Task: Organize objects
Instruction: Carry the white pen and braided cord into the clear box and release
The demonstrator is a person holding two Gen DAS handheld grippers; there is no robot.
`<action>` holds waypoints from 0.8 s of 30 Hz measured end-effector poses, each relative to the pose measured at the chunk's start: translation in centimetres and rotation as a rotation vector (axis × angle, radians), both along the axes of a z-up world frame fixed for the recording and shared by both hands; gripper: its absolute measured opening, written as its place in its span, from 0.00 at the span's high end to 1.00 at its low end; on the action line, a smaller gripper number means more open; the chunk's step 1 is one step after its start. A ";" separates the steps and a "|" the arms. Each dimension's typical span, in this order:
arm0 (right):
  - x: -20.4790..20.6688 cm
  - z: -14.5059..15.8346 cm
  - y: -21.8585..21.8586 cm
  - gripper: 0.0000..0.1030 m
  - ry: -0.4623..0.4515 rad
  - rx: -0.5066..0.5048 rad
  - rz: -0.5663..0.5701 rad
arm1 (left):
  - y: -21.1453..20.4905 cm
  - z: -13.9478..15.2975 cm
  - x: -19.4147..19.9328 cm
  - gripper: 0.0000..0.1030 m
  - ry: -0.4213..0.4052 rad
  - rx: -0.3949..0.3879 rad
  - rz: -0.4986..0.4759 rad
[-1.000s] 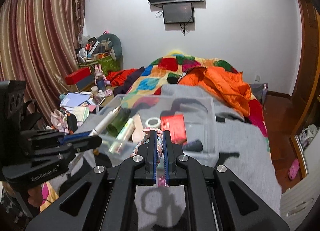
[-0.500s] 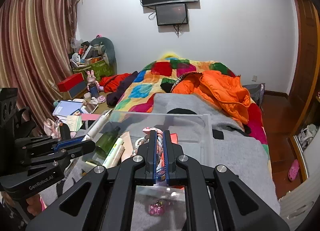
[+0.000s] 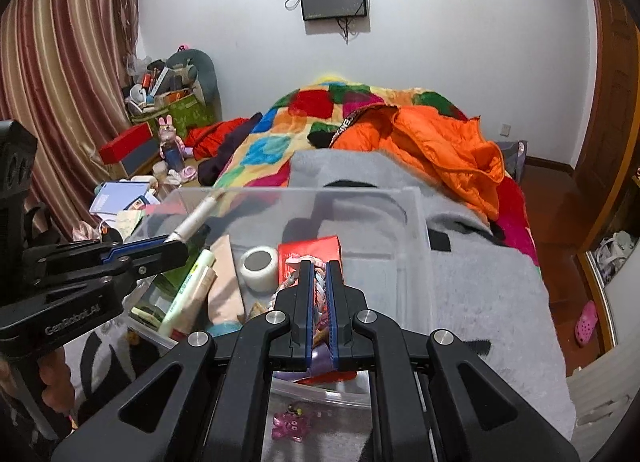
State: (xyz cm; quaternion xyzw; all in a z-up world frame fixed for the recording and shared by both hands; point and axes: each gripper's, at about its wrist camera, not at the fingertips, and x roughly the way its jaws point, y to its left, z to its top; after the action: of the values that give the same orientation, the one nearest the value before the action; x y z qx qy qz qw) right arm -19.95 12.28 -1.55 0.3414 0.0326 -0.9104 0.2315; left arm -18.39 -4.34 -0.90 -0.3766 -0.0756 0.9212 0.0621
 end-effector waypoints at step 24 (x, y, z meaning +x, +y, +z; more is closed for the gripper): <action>2.8 1.1 0.8 0.75 0.017 0.017 0.045 | 0.5 2.9 3.8 0.90 0.064 0.010 -0.048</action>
State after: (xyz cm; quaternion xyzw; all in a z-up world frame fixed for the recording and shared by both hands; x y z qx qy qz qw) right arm -17.19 13.09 -0.40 0.3346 0.0501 -0.9075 0.2489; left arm -14.56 -3.80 1.99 -0.3482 -0.0689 0.9307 0.0884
